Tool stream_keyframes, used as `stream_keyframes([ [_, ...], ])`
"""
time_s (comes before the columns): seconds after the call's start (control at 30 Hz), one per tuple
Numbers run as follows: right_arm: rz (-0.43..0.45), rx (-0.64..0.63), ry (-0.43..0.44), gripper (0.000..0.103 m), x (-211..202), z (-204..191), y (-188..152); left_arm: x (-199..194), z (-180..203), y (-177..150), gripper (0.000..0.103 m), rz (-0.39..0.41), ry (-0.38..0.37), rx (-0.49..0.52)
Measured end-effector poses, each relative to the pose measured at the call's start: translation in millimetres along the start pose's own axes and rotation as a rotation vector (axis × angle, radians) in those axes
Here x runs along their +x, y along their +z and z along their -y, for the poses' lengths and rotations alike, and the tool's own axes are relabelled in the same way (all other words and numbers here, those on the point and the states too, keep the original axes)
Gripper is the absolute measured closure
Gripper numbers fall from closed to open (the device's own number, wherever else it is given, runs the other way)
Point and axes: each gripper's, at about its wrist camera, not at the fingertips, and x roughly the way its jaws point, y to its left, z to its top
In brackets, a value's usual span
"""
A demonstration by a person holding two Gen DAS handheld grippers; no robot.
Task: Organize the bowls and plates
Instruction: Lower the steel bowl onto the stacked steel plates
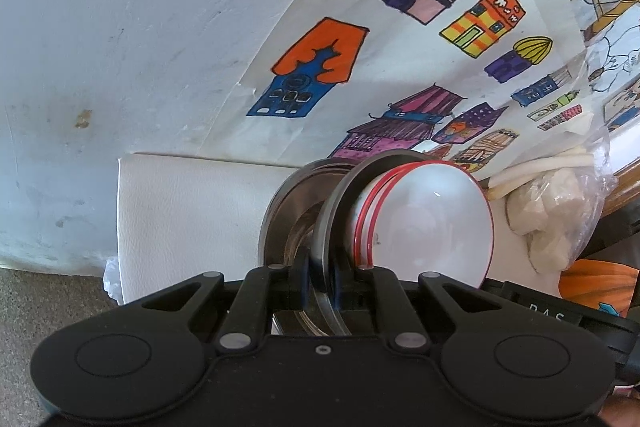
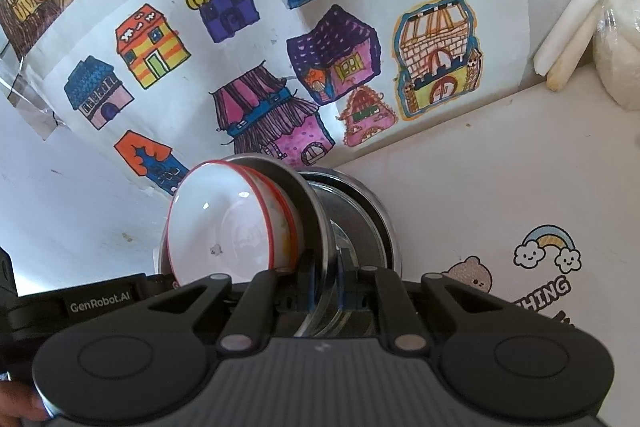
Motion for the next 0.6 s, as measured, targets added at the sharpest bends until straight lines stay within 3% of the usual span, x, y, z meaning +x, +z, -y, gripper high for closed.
stream_keyframes([
  [0.6,-0.002,0.010,0.011,0.092,4.6,2.1,0.9,3.3,2.1,0.7,0.093,0.010,0.019,0.011],
])
